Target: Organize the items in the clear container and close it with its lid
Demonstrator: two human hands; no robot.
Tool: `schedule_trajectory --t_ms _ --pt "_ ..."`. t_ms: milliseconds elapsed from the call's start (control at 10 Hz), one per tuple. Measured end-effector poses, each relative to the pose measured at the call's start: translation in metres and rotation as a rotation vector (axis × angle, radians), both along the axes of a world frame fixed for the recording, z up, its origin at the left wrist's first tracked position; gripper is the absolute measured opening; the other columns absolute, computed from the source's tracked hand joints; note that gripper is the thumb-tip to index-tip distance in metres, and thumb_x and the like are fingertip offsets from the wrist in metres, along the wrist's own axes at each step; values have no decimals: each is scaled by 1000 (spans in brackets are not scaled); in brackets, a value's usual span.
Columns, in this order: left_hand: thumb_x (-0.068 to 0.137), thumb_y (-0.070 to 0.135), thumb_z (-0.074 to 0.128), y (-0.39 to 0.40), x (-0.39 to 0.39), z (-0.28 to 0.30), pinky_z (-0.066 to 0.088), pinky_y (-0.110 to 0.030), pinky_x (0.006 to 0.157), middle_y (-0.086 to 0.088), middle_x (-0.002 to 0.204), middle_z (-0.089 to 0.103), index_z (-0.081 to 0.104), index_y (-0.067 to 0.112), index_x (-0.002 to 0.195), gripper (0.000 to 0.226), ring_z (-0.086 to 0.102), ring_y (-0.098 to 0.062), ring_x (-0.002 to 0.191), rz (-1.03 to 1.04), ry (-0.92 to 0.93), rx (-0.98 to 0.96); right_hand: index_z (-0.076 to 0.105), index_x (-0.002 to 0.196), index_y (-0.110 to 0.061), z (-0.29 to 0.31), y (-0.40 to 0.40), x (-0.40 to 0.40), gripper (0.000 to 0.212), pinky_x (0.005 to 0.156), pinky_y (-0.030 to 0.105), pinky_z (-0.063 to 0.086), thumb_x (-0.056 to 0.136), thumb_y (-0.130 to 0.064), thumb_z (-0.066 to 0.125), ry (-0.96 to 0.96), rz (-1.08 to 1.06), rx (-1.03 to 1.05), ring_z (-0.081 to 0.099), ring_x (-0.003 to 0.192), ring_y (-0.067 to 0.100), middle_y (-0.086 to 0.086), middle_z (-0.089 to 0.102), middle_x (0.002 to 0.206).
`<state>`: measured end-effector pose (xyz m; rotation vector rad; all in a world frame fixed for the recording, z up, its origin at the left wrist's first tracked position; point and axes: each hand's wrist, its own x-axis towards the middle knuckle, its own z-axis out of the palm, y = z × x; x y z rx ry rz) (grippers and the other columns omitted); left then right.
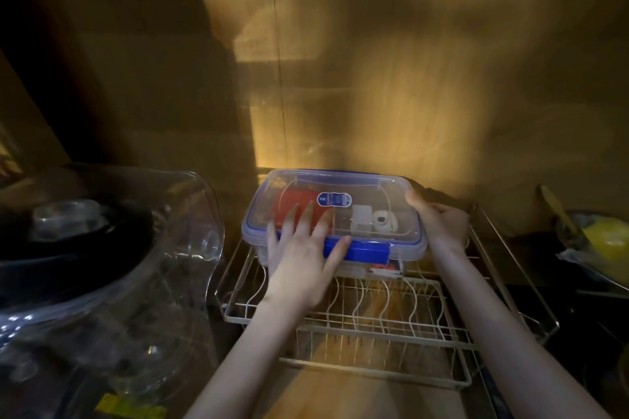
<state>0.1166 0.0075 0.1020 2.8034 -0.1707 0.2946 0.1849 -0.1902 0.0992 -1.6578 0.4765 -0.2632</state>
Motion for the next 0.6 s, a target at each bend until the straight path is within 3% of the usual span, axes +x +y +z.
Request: schedule_trajectory --t_ms 200,300,400,500,600 --pt "89 61 17 -1 1 -1 0 -47 118 5 155 25 23 36 142 58 13 -16 145 17 -27 -3 60 61 -16 1 -1 -1 29 63 26 48 81 -36 67 -25 28 -52 62 64 15 0 63 63" --pt "89 60 17 -1 1 -1 1 -48 119 4 155 25 23 36 142 58 14 -17 145 13 -18 6 61 64 -17 2 -4 -1 29 74 34 51 82 -40 65 3 72 -90 64 72 19 0 65 67" --pt "90 59 19 0 2 2 4 -50 119 3 154 27 25 34 141 58 15 -19 145 6 -19 9 60 73 -16 12 -5 -8 32 76 34 47 89 -43 54 61 200 -137 61 75 19 1 63 73" --pt "90 58 24 -1 1 9 9 -53 118 0 152 31 31 30 138 56 19 -24 143 8 65 26 55 96 -18 28 -2 -25 20 78 34 42 93 -38 49 63 268 -133 55 77 13 -2 57 83" --pt "89 58 32 -4 10 30 31 -51 109 -7 138 49 44 23 129 55 41 -28 130 -1 111 9 59 104 -23 67 0 -60 14 93 35 44 92 -26 53 -197 175 -24 59 100 16 -4 62 101"
